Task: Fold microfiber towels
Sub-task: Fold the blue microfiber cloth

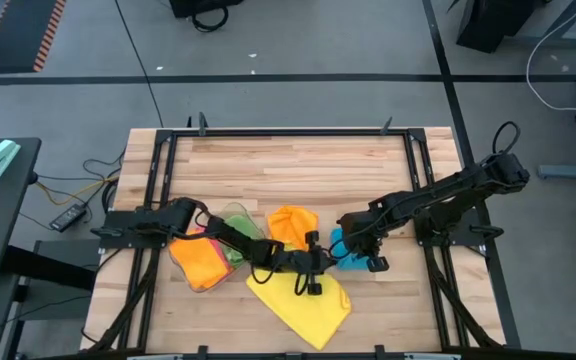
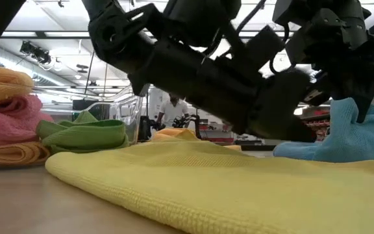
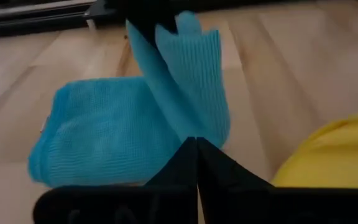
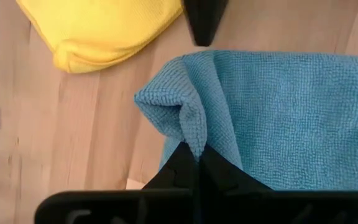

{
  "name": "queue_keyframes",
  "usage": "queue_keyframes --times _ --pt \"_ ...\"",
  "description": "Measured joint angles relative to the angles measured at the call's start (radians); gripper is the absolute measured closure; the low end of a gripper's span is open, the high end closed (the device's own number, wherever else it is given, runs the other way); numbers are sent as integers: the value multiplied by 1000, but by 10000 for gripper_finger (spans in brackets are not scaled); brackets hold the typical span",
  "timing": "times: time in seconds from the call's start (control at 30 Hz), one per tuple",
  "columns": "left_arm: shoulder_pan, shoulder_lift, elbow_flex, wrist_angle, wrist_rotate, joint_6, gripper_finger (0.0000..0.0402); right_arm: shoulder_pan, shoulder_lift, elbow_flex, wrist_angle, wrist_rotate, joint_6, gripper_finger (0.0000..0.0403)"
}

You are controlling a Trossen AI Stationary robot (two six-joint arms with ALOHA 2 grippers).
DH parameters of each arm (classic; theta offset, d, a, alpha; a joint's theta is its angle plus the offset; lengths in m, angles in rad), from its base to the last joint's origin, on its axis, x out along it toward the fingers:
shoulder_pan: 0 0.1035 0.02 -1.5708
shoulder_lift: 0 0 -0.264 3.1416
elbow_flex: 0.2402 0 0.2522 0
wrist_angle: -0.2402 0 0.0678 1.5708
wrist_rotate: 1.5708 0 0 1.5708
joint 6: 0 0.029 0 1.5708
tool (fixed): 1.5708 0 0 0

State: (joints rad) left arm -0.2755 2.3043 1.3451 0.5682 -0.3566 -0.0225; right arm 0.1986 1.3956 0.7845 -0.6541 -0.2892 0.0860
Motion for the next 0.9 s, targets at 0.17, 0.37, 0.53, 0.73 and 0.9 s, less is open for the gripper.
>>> queue_keyframes --times 0.17,0.37,0.53,0.73,0.9 --pt "17 56 48 -1 -7 -95 381 0 0 0 6 -1 4 397" --pt "12 62 56 -41 -33 -97 395 0 0 0 18 -4 12 397" --pt "5 61 57 -50 29 -43 386 0 0 1 18 -6 8 397" --pt "7 61 58 -66 28 0 391 0 0 46 14 -26 1 397" --pt "7 60 59 -77 28 15 392 -19 7 41 50 -13 -44 397"
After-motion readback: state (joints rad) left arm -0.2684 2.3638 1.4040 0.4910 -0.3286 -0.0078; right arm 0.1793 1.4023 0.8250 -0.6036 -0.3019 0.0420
